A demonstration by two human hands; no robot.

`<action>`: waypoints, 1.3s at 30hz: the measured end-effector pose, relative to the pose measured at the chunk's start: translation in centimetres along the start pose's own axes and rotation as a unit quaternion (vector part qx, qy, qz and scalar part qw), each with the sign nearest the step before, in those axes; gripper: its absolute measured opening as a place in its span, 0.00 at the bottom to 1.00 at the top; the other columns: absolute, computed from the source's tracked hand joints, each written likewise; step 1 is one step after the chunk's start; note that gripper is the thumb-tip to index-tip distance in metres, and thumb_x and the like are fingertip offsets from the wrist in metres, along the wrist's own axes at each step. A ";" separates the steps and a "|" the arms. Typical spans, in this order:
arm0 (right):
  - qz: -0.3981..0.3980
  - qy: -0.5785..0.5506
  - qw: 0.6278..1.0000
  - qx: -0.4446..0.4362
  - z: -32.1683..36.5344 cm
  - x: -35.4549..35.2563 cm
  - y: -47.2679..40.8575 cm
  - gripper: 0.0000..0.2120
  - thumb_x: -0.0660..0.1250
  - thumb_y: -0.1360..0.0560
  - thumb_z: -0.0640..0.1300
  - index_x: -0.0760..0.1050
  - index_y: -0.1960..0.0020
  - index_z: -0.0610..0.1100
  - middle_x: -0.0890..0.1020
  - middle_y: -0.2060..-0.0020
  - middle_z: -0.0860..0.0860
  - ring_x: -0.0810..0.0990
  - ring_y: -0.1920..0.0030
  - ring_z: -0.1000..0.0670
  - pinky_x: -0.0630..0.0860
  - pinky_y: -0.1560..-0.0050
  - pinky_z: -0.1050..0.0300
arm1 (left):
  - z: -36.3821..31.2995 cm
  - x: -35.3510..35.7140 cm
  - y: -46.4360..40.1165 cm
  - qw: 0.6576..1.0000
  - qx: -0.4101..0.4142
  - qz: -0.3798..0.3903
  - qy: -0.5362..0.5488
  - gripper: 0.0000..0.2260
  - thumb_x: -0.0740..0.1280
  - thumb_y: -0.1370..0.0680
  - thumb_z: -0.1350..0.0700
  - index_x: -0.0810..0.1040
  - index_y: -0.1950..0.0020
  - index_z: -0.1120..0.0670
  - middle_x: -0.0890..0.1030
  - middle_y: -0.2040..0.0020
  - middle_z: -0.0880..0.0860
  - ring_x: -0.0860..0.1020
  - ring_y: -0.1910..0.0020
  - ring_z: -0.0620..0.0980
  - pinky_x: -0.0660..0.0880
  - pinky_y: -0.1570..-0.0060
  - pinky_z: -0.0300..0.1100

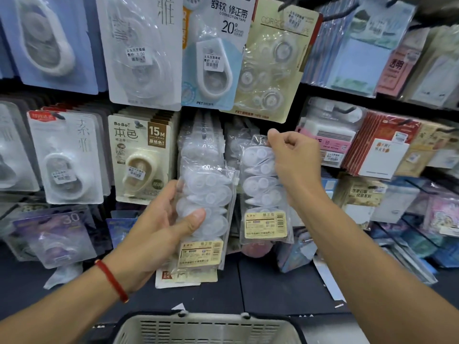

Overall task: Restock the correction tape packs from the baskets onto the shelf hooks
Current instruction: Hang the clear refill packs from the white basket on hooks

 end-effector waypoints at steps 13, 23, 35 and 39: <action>-0.020 0.119 0.992 -0.045 0.0 0.3 -0.8 0.16 0.70 0.21 0.47 0.80 0.67 0.47 0.76 0.78 0.60 0.73 0.73 0.60 0.68 0.65 0.65 | -0.9 -1.1 0.0 0.997 0.051 -0.047 -0.033 0.21 0.73 0.27 0.56 0.77 0.35 0.48 0.87 0.41 0.47 0.85 0.41 0.47 0.81 0.49 0.35; -0.049 0.195 0.956 -0.214 1.3 -1.3 3.5 0.06 0.66 0.16 0.46 0.80 0.49 0.45 0.80 0.56 0.53 0.78 0.55 0.51 0.73 0.53 0.56 | -0.7 -0.5 0.0 0.998 0.042 -0.052 -0.006 0.21 0.73 0.28 0.58 0.77 0.35 0.53 0.86 0.40 0.49 0.84 0.39 0.47 0.81 0.47 0.35; 0.225 -0.046 0.972 0.052 -2.7 -0.8 11.1 0.25 0.62 0.21 0.65 0.79 0.49 0.42 0.84 0.53 0.38 0.83 0.53 0.37 0.81 0.49 0.32 | -0.2 0.9 -0.2 0.997 0.006 -0.082 -0.012 0.25 0.79 0.33 0.49 0.80 0.38 0.53 0.88 0.43 0.52 0.86 0.43 0.51 0.83 0.47 0.40; 0.167 -0.088 0.978 0.090 -1.6 -2.1 9.4 0.28 0.64 0.19 0.64 0.77 0.47 0.36 0.80 0.52 0.28 0.86 0.60 0.34 0.81 0.59 0.27 | -0.2 0.0 -0.6 0.990 0.011 -0.125 -0.069 0.12 0.75 0.24 0.56 0.81 0.41 0.51 0.88 0.45 0.49 0.85 0.43 0.48 0.81 0.42 0.44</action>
Point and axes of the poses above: each hand's wrist, its own y-axis away from the middle knuckle, its own x-axis out of the palm, z = x × y, the point moved 2 cm from there along -y, towards the middle knuckle
